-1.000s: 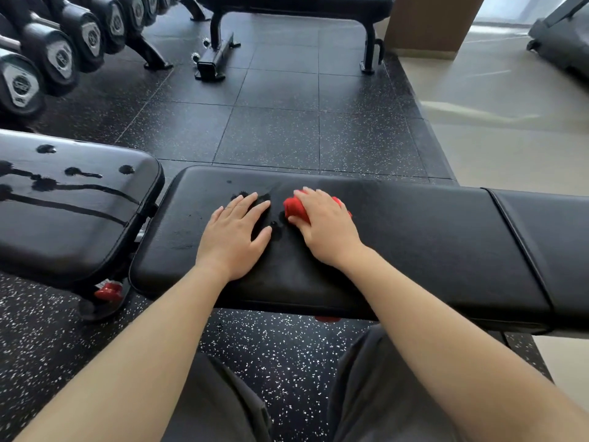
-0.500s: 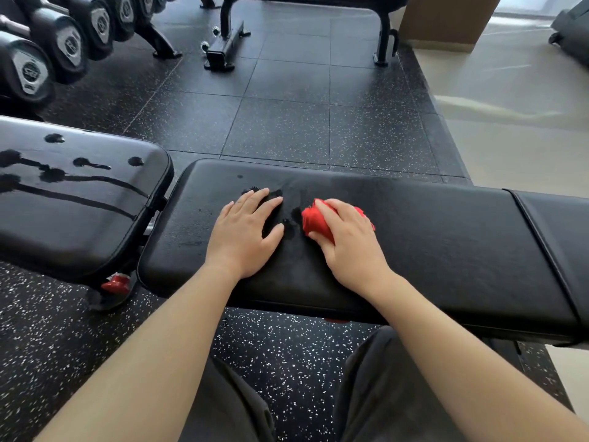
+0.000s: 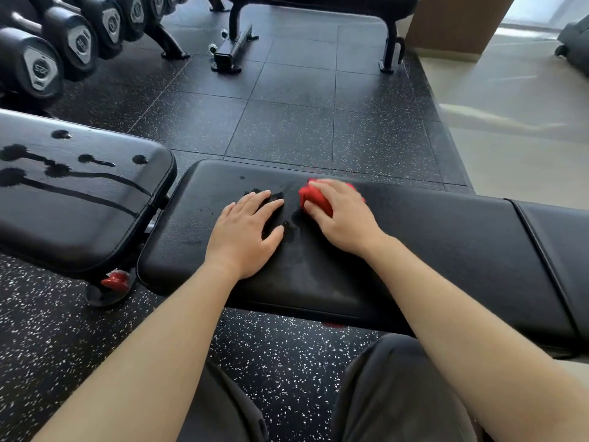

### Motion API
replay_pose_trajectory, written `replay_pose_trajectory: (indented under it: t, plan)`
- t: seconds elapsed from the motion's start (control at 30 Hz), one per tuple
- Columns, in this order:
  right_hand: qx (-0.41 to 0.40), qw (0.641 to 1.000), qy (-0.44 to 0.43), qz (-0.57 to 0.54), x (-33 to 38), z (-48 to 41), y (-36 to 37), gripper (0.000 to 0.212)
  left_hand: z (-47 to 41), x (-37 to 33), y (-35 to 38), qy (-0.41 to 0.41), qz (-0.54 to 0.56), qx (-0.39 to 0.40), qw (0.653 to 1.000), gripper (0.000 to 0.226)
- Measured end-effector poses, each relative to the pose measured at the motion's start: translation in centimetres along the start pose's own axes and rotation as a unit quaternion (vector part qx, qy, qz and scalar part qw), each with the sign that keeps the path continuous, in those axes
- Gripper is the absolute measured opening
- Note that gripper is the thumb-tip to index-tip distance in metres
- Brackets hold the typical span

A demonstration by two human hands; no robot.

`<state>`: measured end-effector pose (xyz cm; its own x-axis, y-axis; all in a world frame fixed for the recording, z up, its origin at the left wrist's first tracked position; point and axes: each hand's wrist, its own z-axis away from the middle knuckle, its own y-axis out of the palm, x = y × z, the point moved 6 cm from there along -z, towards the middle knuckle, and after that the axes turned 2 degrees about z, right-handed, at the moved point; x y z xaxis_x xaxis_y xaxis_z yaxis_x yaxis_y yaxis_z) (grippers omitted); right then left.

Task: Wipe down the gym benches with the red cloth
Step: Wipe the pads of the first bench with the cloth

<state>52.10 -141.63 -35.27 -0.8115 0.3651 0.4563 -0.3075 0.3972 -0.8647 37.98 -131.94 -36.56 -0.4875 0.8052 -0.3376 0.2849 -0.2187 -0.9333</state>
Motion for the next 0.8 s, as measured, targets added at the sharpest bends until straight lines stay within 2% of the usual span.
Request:
replay_pose_trajectory:
  t: [0.17,0.43,0.53,0.8]
  plan:
    - [0.019,0.999,-0.035,-0.006,1.2,4.4,-0.1,0.056,0.1,-0.1,0.0,-0.002,-0.003,0.006,1.000,0.051]
    - [0.006,0.999,0.034,0.003,-0.8,-4.9,1.1,0.044,-0.1,0.0,0.3,-0.014,-0.025,0.026,0.999,0.053]
    - [0.007,0.999,0.029,0.013,-0.6,-5.5,1.3,0.044,-0.2,0.0,0.3,-0.013,-0.025,0.024,0.999,0.053]
    - [0.068,0.995,-0.066,-0.014,1.5,5.1,0.1,0.056,-0.1,0.1,0.3,-0.011,-0.023,0.027,0.999,0.052]
